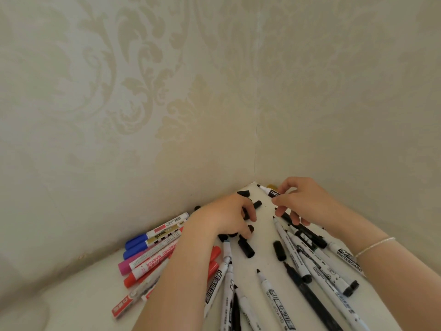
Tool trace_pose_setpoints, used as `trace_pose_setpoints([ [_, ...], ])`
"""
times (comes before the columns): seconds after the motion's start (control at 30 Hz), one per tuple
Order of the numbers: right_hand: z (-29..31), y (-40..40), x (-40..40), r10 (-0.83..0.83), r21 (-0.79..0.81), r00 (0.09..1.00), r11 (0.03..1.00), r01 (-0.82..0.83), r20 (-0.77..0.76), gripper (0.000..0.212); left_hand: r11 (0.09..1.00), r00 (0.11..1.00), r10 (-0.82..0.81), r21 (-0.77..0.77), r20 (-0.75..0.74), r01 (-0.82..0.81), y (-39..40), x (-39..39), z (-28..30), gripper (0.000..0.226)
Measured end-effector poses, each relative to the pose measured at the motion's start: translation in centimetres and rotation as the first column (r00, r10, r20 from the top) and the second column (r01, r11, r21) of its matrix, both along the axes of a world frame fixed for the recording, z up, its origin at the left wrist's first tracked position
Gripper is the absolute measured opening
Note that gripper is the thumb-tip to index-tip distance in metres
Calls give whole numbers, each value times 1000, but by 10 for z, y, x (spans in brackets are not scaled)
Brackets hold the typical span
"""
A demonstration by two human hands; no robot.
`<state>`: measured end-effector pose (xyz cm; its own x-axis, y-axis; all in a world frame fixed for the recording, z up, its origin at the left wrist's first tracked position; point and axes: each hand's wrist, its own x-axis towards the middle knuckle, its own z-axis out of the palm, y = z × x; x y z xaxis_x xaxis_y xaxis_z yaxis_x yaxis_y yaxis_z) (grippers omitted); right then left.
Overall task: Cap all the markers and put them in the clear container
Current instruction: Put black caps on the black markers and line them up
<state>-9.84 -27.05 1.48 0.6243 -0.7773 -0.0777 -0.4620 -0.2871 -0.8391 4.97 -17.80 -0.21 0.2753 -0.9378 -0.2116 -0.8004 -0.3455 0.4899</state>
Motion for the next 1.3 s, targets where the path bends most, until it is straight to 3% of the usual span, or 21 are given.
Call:
trace_pose_setpoints([
  [0.17, 0, 1, 1, 9, 1, 1000, 1000, -9, -3, 10, 965, 997, -63, 257, 45, 50, 1, -7, 1, 35],
  [0.33, 1, 2, 3, 37, -3, 999, 999, -37, -8, 8, 985, 996, -29, 170, 86, 14, -1, -7, 0, 28],
  [0.47, 2, 3, 2, 62, -8, 998, 998, -62, 31, 13, 999, 988, 52, -2, -146, -53, 9, 7, 9, 23],
  [0.67, 5, 7, 4, 100, 12, 989, 995, -102, 110, 22, 937, 871, 88, -257, -484, -237, 19, 23, 13, 23],
  [0.83, 9, 12, 4, 141, 0, 979, 990, -143, 147, 21, 842, 706, 115, -308, -699, -443, 18, 21, 16, 17],
  [0.97, 9, 14, 5, 150, -13, 972, 989, -150, 181, 22, 834, 611, 76, -286, -788, -471, 19, 21, 17, 14],
  [1.03, 10, 14, 6, 153, -16, 969, 988, -153, 194, 22, 844, 628, 58, -299, -776, -446, 22, 22, 19, 15],
  [1.17, 13, 15, 8, 164, -31, 969, 986, -162, 187, 22, 869, 782, 56, -355, -621, -344, 24, 22, 22, 21],
  [1.3, 14, 14, 8, 167, -51, 977, 986, -162, 134, 21, 868, 831, 75, -374, -551, -326, 23, 22, 24, 21],
])
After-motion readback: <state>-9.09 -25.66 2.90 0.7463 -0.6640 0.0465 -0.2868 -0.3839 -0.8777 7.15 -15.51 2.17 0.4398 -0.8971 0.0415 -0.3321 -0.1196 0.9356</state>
